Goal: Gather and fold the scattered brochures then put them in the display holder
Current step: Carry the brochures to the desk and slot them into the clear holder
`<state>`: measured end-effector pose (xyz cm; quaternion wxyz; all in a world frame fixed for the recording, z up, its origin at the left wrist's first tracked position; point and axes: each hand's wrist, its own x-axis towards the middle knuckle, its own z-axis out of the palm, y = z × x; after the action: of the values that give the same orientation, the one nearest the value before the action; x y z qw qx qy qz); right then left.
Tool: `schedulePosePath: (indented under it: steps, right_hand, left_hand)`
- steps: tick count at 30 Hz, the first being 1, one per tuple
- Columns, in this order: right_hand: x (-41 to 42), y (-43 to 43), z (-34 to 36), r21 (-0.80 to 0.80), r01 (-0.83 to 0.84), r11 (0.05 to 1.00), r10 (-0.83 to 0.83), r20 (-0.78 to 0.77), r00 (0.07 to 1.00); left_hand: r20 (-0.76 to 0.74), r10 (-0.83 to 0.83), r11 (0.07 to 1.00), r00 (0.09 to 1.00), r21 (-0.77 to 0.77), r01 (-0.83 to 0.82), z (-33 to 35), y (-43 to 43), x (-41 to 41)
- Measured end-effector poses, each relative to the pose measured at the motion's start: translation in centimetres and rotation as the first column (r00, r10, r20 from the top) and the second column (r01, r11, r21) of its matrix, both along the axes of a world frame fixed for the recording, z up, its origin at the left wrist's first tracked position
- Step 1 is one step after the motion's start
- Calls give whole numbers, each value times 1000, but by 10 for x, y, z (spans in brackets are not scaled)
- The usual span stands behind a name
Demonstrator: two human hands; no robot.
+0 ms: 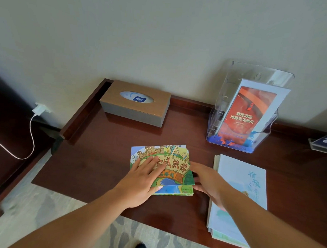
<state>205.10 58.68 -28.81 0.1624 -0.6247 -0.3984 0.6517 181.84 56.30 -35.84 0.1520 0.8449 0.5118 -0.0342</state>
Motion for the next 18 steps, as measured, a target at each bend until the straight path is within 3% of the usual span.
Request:
schedulePosePath:
  steps: [4, 7, 10, 13, 18]
  right_hand:
    - [-2, 3, -5, -11, 138, 990, -138, -30, 990]
    - [-3, 6, -7, -15, 153, 988, -153, 3, 988]
    - [-7, 10, -8, -21, 155, 988, -155, 8, 988]
    - [-10, 12, -8, -46, 163, 986, -163, 0, 987]
    - [-13, 14, -11, -78, 155, 985, -158, -35, 987]
  left_hand:
    - [-29, -23, 1000, 999, 5, 23, -4, 1, -2]
    - [-39, -10, 1000, 999, -15, 9, -3, 1, -3]
    - [11, 262, 965, 965, 14, -263, 4, 13, -2]
    - [55, 556, 830, 829, -87, -551, 16, 36, -1]
    - [215, 624, 781, 751, -191, -594, 21, 51, 0]
